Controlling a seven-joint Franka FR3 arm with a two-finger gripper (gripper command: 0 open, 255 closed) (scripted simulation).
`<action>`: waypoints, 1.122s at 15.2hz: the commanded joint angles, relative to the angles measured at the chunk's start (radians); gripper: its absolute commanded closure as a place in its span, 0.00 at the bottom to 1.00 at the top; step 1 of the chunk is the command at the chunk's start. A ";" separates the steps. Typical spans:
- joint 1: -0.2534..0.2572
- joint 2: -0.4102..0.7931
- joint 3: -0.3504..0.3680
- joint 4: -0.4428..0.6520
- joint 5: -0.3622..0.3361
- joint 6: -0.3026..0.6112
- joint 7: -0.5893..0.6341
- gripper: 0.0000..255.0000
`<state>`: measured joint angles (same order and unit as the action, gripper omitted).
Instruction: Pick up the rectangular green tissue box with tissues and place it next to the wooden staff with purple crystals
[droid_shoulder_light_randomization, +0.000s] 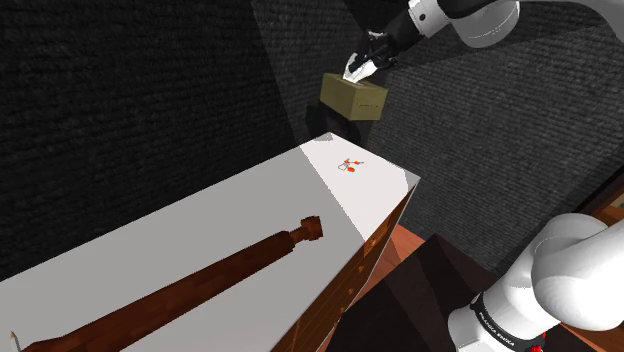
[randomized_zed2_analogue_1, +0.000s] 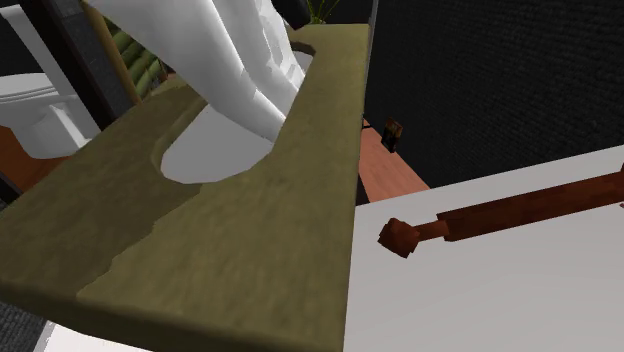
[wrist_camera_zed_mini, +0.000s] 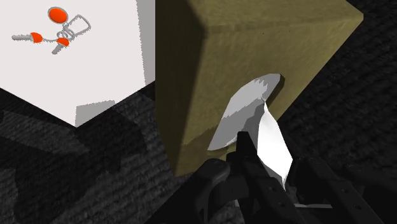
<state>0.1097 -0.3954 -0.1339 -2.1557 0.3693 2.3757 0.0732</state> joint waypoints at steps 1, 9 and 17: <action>-0.002 0.003 0.002 0.029 -0.008 -0.025 0.012 1.00; -0.010 0.016 0.004 0.145 -0.032 -0.125 0.052 1.00; -0.014 0.037 0.004 0.259 -0.048 -0.214 0.083 1.00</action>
<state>0.0961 -0.3612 -0.1288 -1.9080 0.3217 2.1702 0.1544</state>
